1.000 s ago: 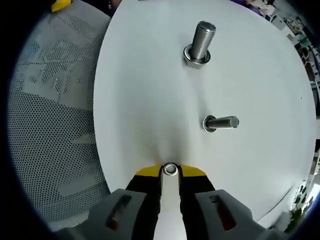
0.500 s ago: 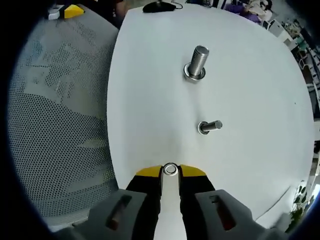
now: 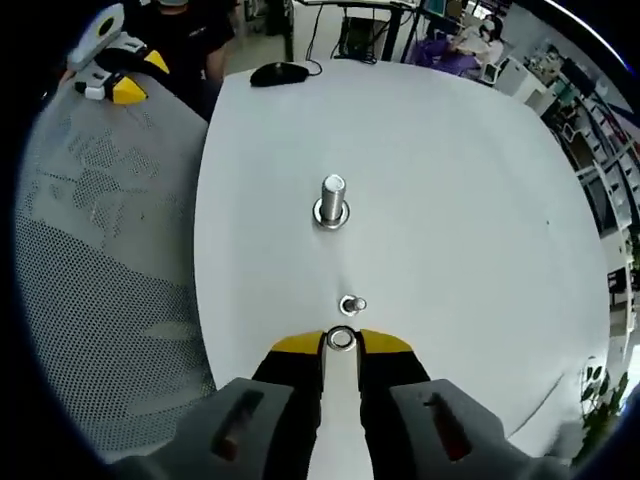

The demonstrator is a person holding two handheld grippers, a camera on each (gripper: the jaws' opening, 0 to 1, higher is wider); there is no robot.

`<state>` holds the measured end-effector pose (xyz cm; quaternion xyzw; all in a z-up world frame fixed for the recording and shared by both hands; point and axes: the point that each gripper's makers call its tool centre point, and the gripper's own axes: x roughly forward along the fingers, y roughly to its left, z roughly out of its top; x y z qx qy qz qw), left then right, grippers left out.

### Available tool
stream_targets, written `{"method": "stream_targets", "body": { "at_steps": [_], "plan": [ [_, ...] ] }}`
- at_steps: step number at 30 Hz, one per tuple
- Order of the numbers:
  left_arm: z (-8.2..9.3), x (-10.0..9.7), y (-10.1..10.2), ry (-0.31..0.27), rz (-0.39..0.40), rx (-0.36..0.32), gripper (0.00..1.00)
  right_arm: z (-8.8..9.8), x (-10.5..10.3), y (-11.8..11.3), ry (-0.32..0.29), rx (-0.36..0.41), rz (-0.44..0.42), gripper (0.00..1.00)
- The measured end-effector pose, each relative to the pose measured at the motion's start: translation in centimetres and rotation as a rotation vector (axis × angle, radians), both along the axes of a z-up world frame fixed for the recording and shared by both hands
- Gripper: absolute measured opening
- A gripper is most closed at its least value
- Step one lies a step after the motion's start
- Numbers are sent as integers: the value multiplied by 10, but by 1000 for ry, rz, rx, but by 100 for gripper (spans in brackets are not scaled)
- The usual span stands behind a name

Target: Place the washer onto the threaded stud by aligning its center hole with the stud, sliding it down to the base, and recovering from edge contact or off-axis alignment until the washer reaches the visible bottom stop.

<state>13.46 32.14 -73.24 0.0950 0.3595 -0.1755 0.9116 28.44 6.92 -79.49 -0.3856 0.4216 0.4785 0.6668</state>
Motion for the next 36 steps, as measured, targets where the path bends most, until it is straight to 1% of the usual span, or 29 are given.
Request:
{"method": "stream_targets", "body": {
  "at_steps": [6,10,13,17,28,36],
  "plan": [
    [0,0,0,0,1,0,22,0,6,7,-41,4,6,14],
    [0,0,0,-1,2,1,22,-1,9,12,-39,14,6,14],
    [0,0,1,0,3,1,22,-4,12,13,-45,3,17,14],
    [0,-1,1,0,5,2,22,-6,15,14,-37,8,12,14],
    [0,0,1,1,8,0,22,-13,20,12,-25,-10,20,14],
    [0,0,0,0,9,-1,22,-20,20,15,-7,-24,42,14]
  ]
}}
